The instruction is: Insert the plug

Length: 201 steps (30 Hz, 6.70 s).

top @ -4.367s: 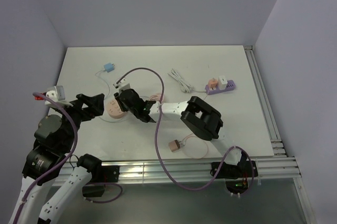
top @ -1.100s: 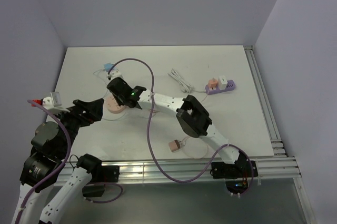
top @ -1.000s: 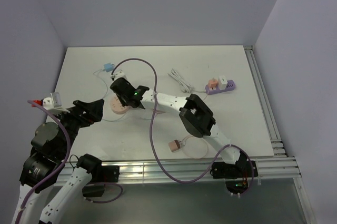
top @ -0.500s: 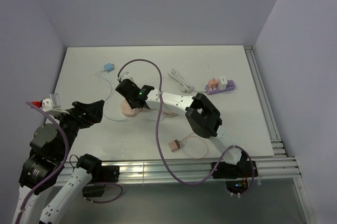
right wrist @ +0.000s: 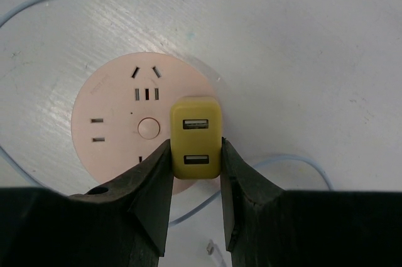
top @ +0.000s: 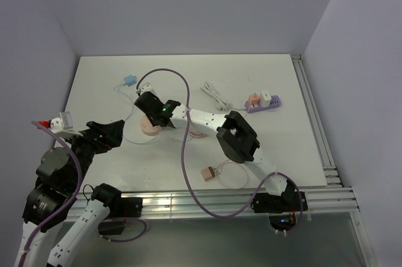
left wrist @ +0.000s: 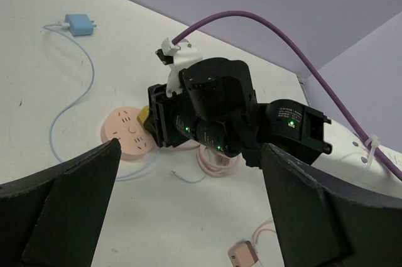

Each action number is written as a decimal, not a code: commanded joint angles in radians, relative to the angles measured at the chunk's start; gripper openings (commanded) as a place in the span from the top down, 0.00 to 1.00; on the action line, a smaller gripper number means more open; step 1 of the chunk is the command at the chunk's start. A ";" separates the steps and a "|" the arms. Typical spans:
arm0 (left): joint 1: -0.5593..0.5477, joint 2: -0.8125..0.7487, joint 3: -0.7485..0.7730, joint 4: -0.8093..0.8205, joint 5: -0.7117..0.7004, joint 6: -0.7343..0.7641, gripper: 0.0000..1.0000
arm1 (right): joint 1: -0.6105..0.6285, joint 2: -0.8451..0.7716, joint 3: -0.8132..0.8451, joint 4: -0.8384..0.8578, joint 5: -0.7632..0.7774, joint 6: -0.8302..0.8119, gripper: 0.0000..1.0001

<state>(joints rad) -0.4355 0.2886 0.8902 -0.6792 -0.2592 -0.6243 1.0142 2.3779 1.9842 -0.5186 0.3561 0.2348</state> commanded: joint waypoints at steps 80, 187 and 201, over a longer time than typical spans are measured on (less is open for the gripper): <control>-0.003 0.095 -0.395 0.642 0.531 -0.201 0.01 | -0.026 -1.310 -0.975 0.252 0.027 0.937 1.00; -0.264 0.402 0.073 0.201 0.542 0.469 1.00 | 0.072 -0.789 -0.212 -0.371 -0.560 0.264 0.54; -0.264 0.348 0.059 0.196 0.394 0.400 0.47 | 0.072 -0.816 -0.268 -0.255 -0.416 0.259 1.00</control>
<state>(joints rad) -0.7036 0.6777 0.9154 -0.5610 0.2481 -0.1905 1.0740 1.5879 1.7432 -0.8124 -0.1097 0.5209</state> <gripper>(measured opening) 0.488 0.517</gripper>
